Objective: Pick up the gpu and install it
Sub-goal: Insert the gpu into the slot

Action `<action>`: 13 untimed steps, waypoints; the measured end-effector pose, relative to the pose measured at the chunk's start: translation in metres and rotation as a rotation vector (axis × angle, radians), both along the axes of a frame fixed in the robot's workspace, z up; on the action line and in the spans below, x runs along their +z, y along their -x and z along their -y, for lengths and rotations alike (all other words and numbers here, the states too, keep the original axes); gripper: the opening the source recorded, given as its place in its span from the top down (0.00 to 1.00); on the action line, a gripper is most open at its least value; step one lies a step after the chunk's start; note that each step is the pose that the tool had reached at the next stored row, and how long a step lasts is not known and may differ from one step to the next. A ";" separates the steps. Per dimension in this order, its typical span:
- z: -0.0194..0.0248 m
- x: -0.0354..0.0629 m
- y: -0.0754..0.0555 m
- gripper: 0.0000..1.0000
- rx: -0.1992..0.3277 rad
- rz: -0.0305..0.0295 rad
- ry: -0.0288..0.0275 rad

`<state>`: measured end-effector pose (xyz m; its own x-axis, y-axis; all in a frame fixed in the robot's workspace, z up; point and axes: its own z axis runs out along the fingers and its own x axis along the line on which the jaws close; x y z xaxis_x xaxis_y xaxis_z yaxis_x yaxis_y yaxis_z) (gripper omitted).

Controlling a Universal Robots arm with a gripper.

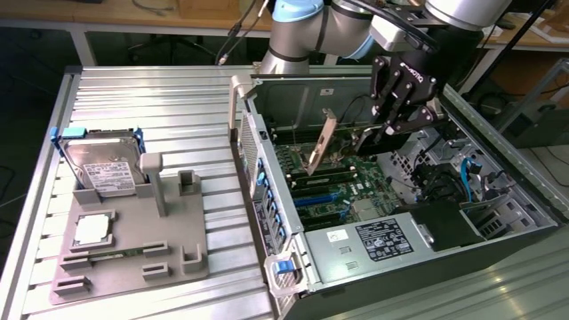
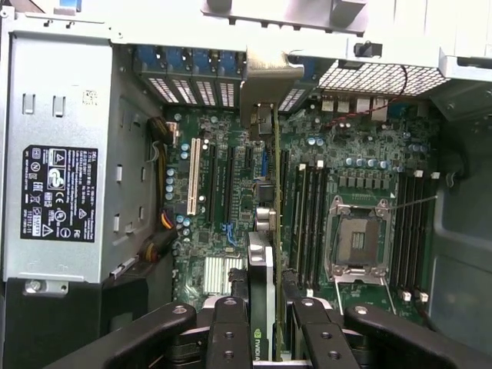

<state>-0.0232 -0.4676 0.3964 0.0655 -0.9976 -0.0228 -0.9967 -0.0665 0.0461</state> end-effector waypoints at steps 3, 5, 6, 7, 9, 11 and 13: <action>0.0000 -0.0022 0.000 0.73 0.000 0.0000 0.0000; 0.0000 -0.0027 0.000 0.73 0.000 0.0001 0.0000; 0.0000 -0.0028 0.000 0.73 0.000 0.0001 0.0000; 0.0000 -0.0030 0.000 0.73 0.000 0.0001 0.0000; 0.0000 -0.0035 0.000 0.73 0.000 0.0001 -0.0001; 0.0000 -0.0038 0.000 0.73 0.000 0.0002 0.0000; 0.0000 -0.0042 0.000 0.73 0.000 0.0002 0.0000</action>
<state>-0.0232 -0.4676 0.3922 0.0655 -0.9976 -0.0227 -0.9967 -0.0665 0.0459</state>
